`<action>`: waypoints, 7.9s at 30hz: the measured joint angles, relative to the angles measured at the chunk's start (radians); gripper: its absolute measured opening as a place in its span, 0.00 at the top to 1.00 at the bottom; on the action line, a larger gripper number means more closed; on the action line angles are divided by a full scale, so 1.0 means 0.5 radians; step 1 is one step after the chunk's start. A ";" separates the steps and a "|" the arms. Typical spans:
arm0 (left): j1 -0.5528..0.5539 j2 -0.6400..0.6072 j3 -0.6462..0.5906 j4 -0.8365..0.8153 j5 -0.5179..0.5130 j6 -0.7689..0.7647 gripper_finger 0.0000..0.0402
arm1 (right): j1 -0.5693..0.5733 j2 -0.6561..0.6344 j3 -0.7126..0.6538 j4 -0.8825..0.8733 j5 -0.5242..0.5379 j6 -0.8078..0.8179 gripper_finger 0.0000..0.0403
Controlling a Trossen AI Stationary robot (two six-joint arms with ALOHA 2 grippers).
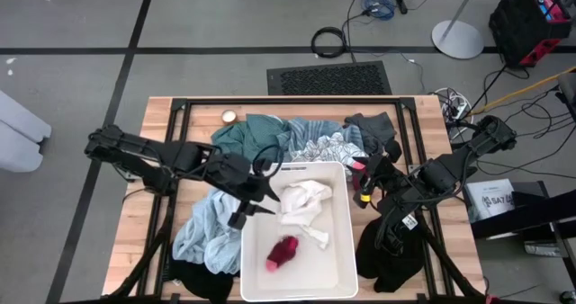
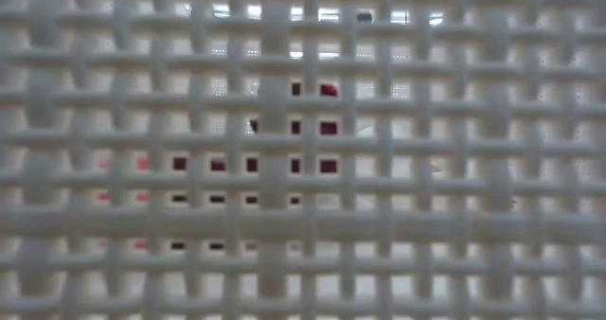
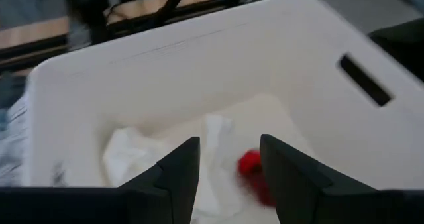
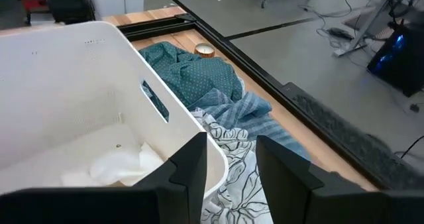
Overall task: Sort clothes
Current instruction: Put the sock into the white laundry bin, then put the white polo shirt into the white laundry bin
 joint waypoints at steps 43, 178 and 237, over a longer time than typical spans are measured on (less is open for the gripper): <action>0.019 -0.001 -0.002 -0.120 -0.339 -0.027 0.59 | -0.800 -0.112 -0.765 -0.144 -0.994 0.715 0.71; 0.207 0.562 -0.031 1.786 -1.041 0.398 0.99 | -0.005 -0.539 -0.609 1.517 -0.329 -1.215 0.57; -0.182 0.335 0.010 0.137 -0.444 -0.229 0.70 | 0.134 -0.656 -0.609 1.044 -0.214 -0.742 0.55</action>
